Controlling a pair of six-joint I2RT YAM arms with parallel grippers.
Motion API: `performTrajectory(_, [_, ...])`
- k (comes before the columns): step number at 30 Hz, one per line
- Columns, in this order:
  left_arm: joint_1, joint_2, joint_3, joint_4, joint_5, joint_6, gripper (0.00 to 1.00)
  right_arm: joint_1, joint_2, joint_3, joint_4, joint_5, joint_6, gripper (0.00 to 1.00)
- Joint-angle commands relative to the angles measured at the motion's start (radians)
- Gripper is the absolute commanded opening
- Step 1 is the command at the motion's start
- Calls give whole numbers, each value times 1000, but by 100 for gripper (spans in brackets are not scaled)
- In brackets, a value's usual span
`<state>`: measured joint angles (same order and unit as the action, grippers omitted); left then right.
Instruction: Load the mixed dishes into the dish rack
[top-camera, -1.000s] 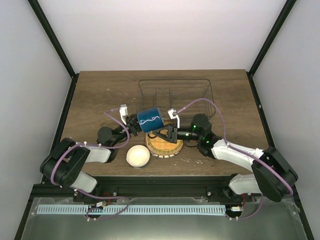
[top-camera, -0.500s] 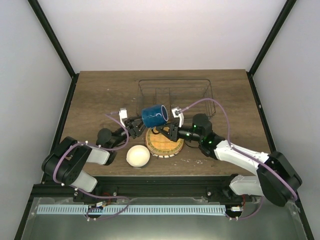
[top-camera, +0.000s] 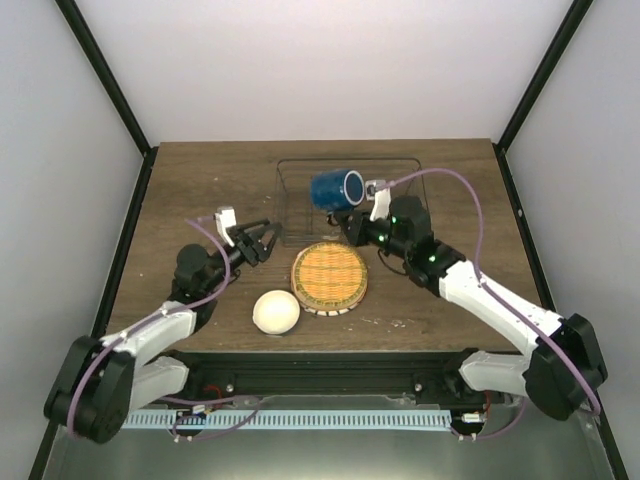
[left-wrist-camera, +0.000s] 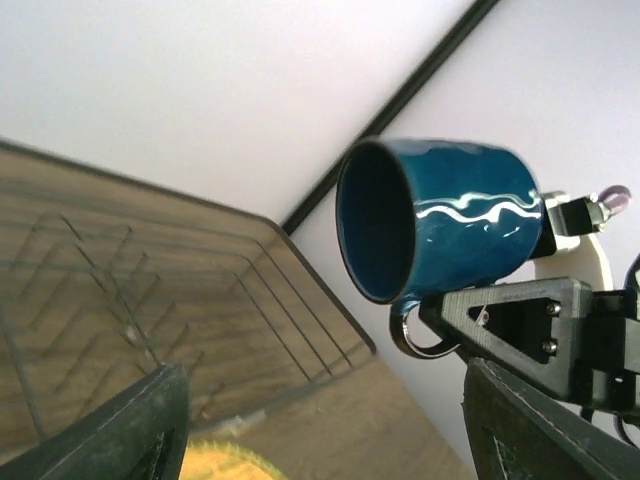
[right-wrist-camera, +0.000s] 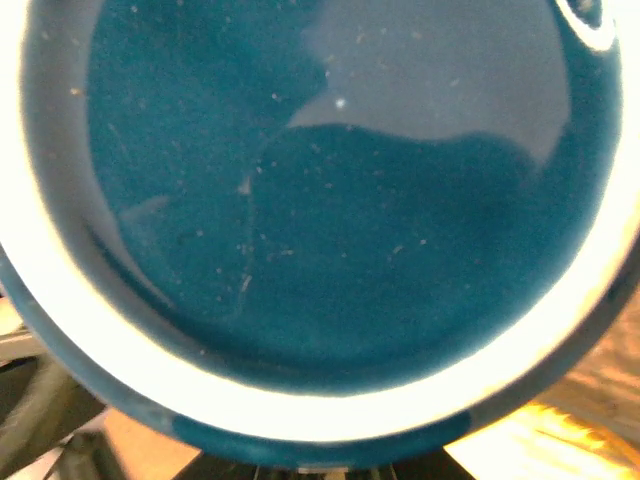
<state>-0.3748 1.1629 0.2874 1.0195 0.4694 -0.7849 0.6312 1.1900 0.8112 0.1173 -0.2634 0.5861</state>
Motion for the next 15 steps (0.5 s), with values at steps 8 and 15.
performTrajectory(8, [1, -274, 304, -1052, -351, 336, 76, -74, 265, 422, -458, 452, -43, 1])
performTrajectory(15, [1, -282, 356, -1248, -480, 391, 75, -115, 463, 625, -667, 597, -37, 1])
